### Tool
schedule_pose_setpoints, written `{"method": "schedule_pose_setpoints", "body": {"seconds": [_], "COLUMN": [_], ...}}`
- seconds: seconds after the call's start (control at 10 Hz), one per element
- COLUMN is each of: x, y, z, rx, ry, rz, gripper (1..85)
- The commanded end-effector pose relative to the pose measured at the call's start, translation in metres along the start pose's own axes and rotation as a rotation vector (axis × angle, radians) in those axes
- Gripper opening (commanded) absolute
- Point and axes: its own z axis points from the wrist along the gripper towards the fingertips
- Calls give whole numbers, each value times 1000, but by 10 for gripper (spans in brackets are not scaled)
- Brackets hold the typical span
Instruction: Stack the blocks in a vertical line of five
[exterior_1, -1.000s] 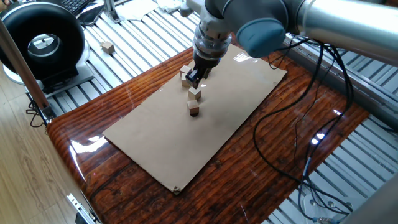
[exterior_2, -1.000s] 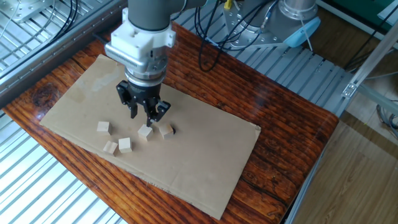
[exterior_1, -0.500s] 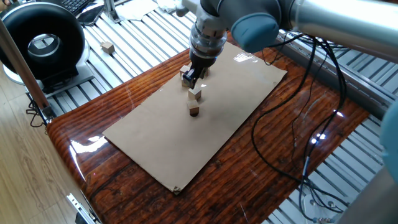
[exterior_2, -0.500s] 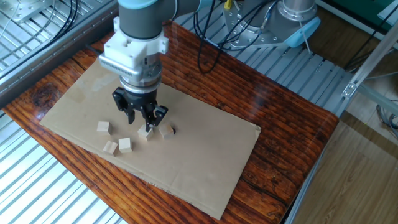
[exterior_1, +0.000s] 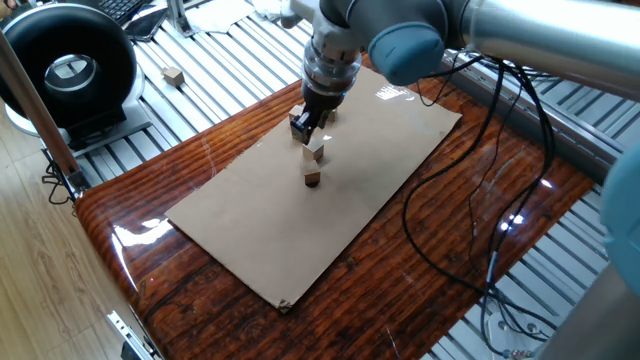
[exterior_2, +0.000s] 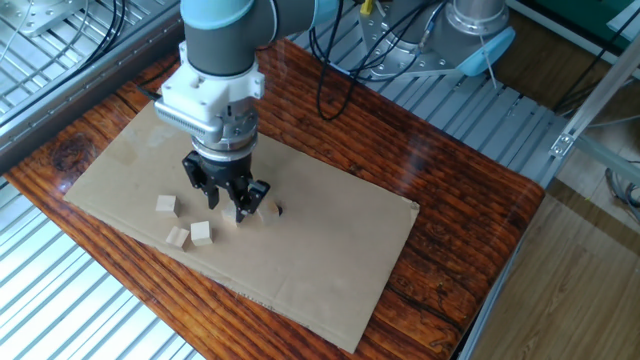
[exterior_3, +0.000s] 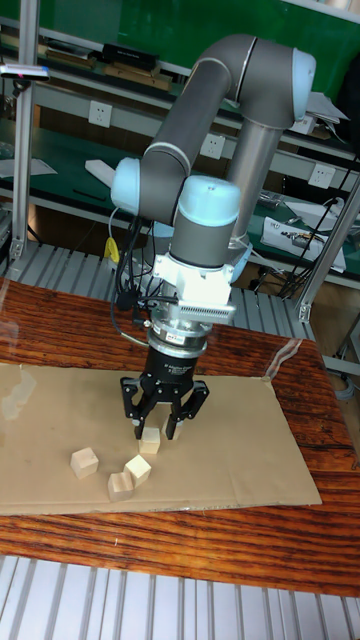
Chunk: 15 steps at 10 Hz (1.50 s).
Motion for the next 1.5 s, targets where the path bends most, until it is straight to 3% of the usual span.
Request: {"method": "schedule_pose_setpoints", "body": {"seconds": [0.0,0.3,0.5,0.7,0.8,1.0,1.1,1.2,1.4], "x": [1,6,7,6,7,7,6,2,-12], "y": [0,-4,0,5,4,-1,-2,-3,17], "z": [10,17,18,16,8,-30,-44,-53,-62], "rx": [-8,-5,-19,-37,-46,-78,-76,-72,-117], "ry": [7,9,14,13,25,56,69,76,74], "rz": [41,46,74,97,106,118,131,148,248], "gripper": [503,480,350,290,267,213,153,130,113]}}
